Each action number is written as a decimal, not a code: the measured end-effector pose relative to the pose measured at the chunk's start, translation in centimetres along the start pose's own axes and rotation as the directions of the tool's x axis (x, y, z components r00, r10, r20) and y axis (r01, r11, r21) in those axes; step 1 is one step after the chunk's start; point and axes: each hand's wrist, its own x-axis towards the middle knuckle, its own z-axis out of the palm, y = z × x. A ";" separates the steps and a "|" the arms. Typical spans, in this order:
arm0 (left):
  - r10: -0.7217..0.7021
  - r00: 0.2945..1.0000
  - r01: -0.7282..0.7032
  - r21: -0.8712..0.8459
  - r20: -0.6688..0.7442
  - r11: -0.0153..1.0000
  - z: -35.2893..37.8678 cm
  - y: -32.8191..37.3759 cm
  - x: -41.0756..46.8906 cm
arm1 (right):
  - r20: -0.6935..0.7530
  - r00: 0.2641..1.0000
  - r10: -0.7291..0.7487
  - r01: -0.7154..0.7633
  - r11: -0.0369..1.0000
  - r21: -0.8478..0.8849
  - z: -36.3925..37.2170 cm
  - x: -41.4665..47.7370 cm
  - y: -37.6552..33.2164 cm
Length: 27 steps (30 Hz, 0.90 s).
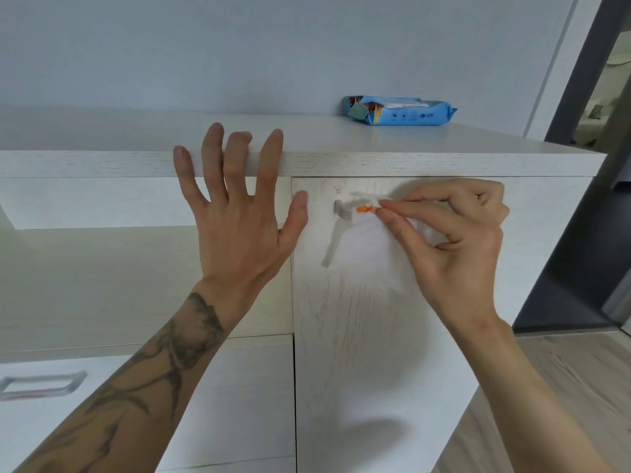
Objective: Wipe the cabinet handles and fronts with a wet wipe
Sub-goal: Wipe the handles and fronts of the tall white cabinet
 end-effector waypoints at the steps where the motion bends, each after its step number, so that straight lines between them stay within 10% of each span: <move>1: -0.001 1.000 0.001 -0.002 0.001 1.000 0.1 0.1 0.0 | 0.007 1.000 -0.008 0.008 1.000 0.012 0.6 0.1 -0.6; 27: 0.003 1.000 -0.003 0.003 0.003 1.000 0.6 0.2 -0.2 | -0.047 0.996 0.082 -0.081 0.997 0.009 0.0 0.0 -0.1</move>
